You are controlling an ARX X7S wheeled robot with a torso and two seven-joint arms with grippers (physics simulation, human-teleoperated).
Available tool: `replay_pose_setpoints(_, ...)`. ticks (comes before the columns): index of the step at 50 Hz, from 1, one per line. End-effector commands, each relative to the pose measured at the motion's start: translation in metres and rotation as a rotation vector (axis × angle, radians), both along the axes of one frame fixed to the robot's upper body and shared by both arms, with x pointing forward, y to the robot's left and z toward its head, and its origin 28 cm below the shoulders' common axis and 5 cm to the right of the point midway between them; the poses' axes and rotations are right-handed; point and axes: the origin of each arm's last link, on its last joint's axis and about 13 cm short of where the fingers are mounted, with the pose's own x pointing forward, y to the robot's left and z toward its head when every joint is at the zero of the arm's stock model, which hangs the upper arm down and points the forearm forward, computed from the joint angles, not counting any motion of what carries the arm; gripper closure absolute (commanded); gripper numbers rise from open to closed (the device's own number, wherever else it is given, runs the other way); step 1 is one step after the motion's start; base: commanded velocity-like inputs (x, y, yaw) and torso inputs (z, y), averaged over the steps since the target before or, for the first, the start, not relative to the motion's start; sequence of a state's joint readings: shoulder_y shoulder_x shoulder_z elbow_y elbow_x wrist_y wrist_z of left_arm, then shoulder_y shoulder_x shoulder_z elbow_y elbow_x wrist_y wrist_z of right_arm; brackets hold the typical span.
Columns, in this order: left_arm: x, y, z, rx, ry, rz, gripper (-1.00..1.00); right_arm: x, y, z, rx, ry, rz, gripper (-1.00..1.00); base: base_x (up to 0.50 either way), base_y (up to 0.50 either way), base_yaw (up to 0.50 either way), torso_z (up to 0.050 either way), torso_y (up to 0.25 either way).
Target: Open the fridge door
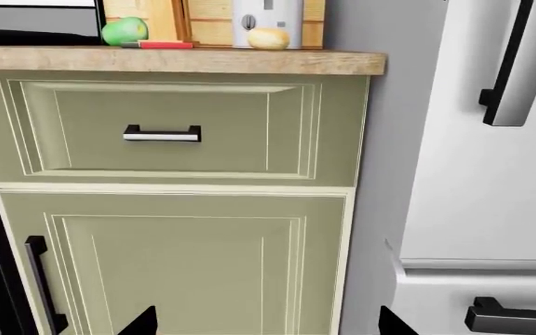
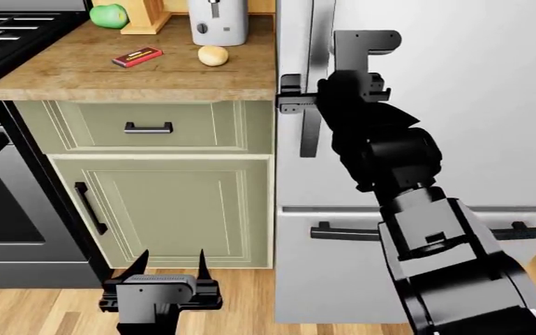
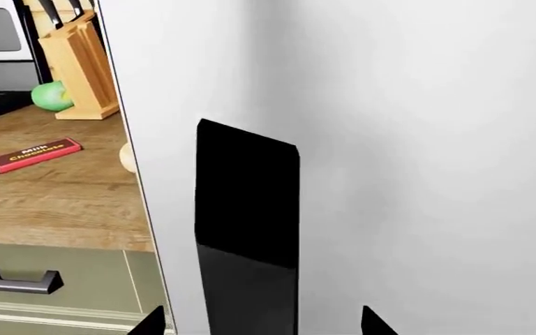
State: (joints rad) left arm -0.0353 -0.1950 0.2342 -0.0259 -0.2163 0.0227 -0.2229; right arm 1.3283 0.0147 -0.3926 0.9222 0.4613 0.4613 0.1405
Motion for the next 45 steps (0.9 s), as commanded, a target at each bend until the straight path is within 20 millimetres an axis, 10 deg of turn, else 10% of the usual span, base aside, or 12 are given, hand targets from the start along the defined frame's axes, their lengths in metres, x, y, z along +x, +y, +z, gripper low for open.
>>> replay_pose_setpoints(1,-0.001,0.0,0.001,-0.001,-0.001,0.0,-1.0,0.004,0.001,-0.003,-0.002,0.004,-0.004,-1.0,0.0,0.0,0.0,0.0,0.0)
replay_pose_setpoints(21,0.001,0.0,-0.001,-0.003,-0.002,-0.001,-1.0,0.009,0.002,-0.016,-0.008,-0.006,0.007,-1.0,0.0,0.0,0.0,0.0,0.0)
replay_pose_setpoints(22,0.001,0.0,0.0,-0.003,-0.002,-0.002,-1.0,0.01,0.003,-0.016,-0.011,-0.019,0.013,1.0,0.0,0.0,0.0,0.0,0.0)
replay_pose_setpoints(45,0.0,0.0,0.0,-0.002,-0.001,-0.001,-1.0,-0.001,-0.001,-0.008,0.029,-0.057,0.017,1.0,0.0,0.0,0.0,0.0,0.0)
